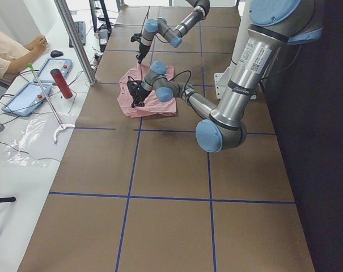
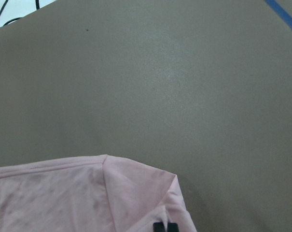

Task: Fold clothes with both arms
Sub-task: 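Lay the hem near the collar and open both grippers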

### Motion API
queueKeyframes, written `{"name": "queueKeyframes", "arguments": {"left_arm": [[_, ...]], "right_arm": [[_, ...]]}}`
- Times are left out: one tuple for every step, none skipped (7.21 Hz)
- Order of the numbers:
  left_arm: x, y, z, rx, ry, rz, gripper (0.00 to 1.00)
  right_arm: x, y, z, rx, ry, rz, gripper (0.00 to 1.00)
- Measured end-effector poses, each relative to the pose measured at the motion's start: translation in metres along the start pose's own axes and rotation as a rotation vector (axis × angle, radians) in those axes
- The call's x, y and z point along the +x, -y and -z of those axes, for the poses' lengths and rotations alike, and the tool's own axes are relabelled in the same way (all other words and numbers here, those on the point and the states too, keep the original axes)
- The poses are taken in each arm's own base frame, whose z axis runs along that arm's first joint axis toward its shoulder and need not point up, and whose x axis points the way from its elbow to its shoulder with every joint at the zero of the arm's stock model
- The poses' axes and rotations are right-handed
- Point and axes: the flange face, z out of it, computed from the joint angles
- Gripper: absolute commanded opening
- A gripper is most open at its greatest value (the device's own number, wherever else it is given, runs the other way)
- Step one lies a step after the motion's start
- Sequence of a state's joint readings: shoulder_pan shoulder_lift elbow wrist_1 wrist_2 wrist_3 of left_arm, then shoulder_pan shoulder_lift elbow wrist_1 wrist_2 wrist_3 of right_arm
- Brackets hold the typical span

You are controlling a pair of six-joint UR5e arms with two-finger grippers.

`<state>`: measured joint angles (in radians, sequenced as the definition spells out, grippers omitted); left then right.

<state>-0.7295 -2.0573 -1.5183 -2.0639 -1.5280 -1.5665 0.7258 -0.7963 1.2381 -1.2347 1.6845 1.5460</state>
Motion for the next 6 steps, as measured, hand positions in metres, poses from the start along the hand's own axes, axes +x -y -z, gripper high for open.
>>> {"name": "queueKeyframes", "arguments": {"left_arm": [[-0.006, -0.001, -0.015, 0.001, -0.011, 0.0, 0.0], [-0.011, -0.001, -0.027, 0.001, -0.018, 0.0, 0.01], [-0.015, -0.002, -0.033, 0.001, -0.022, 0.0, 0.04], [-0.015, -0.002, -0.034, 0.001, -0.026, 0.001, 0.07], [-0.013, -0.002, -0.034, 0.0, -0.034, 0.002, 0.1], [-0.01, -0.002, -0.032, -0.001, -0.047, 0.002, 0.19]], "right_arm": [[-0.005, 0.0, -0.008, 0.004, -0.012, 0.002, 0.0], [-0.008, 0.001, -0.015, 0.01, -0.008, 0.004, 0.0], [-0.007, 0.003, -0.022, 0.02, 0.004, 0.009, 0.0], [-0.007, 0.004, -0.025, 0.029, 0.011, 0.015, 0.0], [-0.008, 0.006, -0.026, 0.035, 0.016, 0.018, 0.0], [-0.008, 0.009, -0.026, 0.04, 0.018, 0.017, 0.0]]}}
